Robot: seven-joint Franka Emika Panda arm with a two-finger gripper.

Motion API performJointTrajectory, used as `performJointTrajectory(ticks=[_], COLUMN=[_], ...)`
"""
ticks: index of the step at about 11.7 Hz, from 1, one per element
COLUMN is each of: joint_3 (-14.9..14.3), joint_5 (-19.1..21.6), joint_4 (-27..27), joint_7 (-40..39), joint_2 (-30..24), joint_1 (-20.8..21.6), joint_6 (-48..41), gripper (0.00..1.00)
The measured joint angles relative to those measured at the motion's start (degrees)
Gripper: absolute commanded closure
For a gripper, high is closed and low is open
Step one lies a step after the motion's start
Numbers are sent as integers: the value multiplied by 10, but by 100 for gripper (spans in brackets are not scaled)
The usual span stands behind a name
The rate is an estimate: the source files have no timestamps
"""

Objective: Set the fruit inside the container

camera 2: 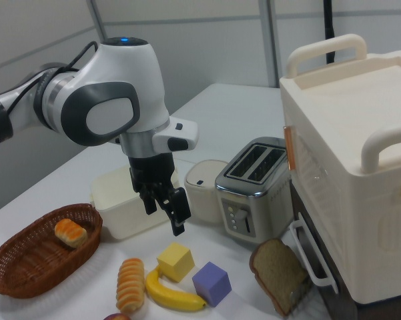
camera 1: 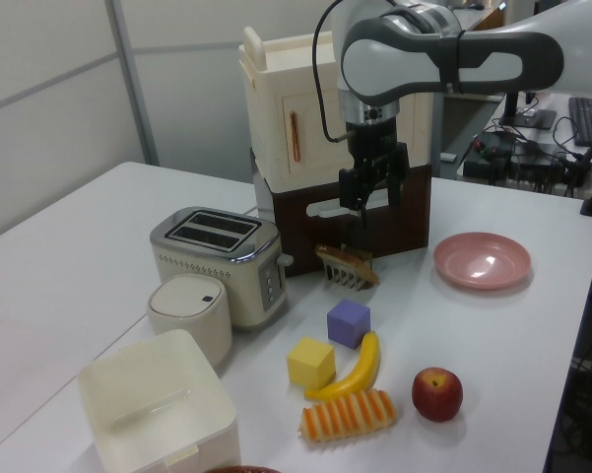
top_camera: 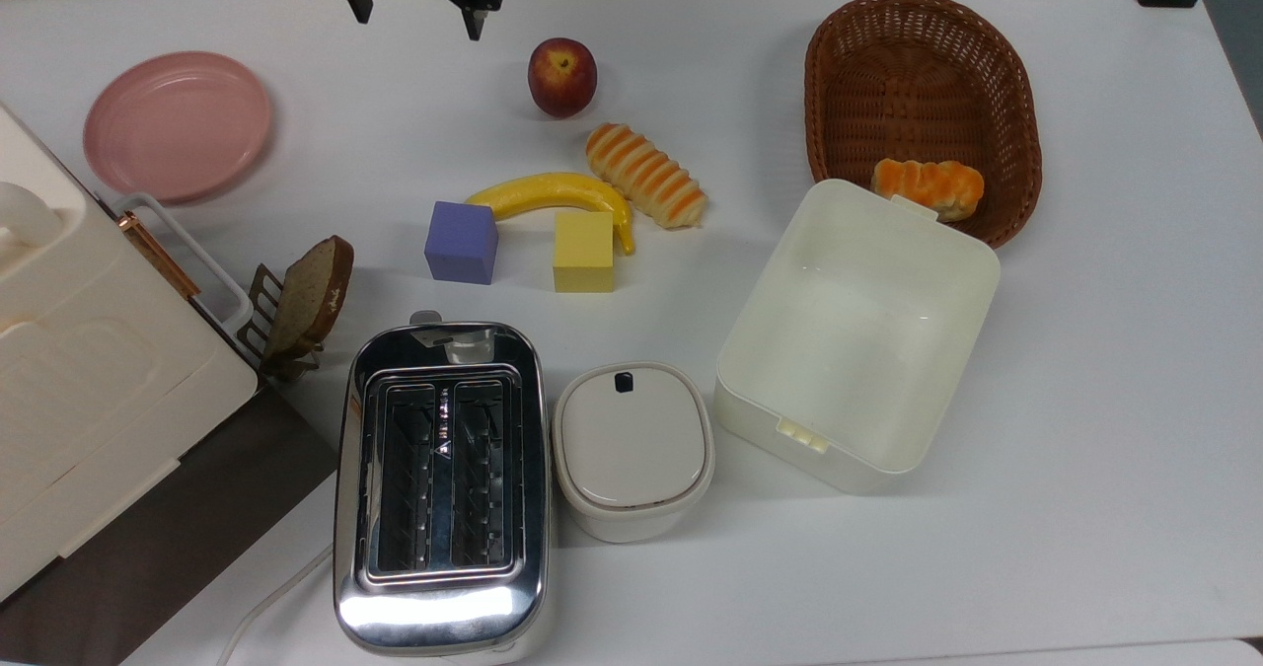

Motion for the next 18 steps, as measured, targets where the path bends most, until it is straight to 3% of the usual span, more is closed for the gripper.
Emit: performJointTrajectory(ticks=[18], joint_3=[2], joint_5=[0], joint_4=[0], joint_7=[-17], joint_2=[1], joint_1=[0], joint_6=[-1], gripper=[0])
